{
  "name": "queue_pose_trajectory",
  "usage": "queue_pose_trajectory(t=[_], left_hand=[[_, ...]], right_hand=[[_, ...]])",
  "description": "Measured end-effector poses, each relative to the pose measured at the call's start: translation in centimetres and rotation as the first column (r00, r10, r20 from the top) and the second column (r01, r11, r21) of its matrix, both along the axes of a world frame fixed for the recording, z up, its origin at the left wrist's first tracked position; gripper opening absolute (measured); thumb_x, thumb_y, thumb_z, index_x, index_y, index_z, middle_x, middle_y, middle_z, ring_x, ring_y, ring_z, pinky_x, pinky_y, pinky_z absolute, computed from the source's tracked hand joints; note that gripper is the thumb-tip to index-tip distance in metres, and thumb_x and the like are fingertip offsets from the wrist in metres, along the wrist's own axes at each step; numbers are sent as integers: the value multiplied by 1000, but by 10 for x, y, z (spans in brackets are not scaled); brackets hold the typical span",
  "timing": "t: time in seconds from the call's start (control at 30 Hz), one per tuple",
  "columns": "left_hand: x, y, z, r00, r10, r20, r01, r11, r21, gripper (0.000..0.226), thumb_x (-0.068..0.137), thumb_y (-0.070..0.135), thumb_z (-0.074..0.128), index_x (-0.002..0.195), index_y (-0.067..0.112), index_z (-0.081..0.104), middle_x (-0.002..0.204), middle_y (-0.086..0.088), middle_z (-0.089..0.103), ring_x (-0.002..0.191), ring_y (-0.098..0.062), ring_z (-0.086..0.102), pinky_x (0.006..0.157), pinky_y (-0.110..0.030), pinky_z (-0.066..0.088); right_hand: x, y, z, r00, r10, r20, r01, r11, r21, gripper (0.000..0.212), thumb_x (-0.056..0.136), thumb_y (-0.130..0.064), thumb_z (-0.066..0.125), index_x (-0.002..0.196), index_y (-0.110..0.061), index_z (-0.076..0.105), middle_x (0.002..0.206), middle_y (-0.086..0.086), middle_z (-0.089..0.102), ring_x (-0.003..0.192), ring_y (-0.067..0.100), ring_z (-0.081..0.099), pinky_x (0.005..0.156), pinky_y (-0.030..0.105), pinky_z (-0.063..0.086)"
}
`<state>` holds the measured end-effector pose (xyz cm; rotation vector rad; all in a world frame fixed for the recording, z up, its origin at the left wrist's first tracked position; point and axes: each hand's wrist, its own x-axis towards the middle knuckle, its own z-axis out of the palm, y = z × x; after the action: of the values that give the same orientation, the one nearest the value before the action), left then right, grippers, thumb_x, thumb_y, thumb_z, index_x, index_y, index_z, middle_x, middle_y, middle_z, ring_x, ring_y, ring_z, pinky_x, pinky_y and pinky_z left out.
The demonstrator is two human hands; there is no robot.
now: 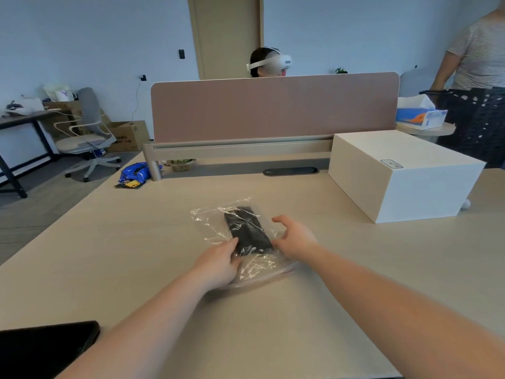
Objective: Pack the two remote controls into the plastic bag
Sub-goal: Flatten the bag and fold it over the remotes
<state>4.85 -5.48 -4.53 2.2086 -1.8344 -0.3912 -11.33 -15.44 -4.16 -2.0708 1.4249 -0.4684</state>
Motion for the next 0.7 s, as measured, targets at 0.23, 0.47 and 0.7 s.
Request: queue_pose_trajectory(t=[0.23,0.47,0.7], left_hand=[[-20,-47,-4,995,-96,-23,94,994,-49,46,94,29,42,137,21,32,138,-8,49,121,-31,47,98,-34,40],[-63,-115,-3,983,-185,-4,185,982,-48,45,94,29,41,137,18,31,142,-9,45,124,-34,45,102,-38,39],[-88,-175,-8,965,-262,9,262,964,-42,45,94,31,37,137,22,30,143,-8,44,123,-37,45,102,-43,40]], right_hand=[[-26,-31,-6,994,-28,-110,-1,966,-260,47,89,-4,48,128,-30,53,109,9,66,110,28,53,91,37,49],[-65,-70,0,945,-165,-283,59,935,-348,40,87,-1,48,123,-16,57,110,11,59,115,28,43,86,36,46],[-85,-102,15,870,-291,-398,125,911,-393,28,83,9,49,104,-1,64,109,13,60,117,28,45,89,37,48]])
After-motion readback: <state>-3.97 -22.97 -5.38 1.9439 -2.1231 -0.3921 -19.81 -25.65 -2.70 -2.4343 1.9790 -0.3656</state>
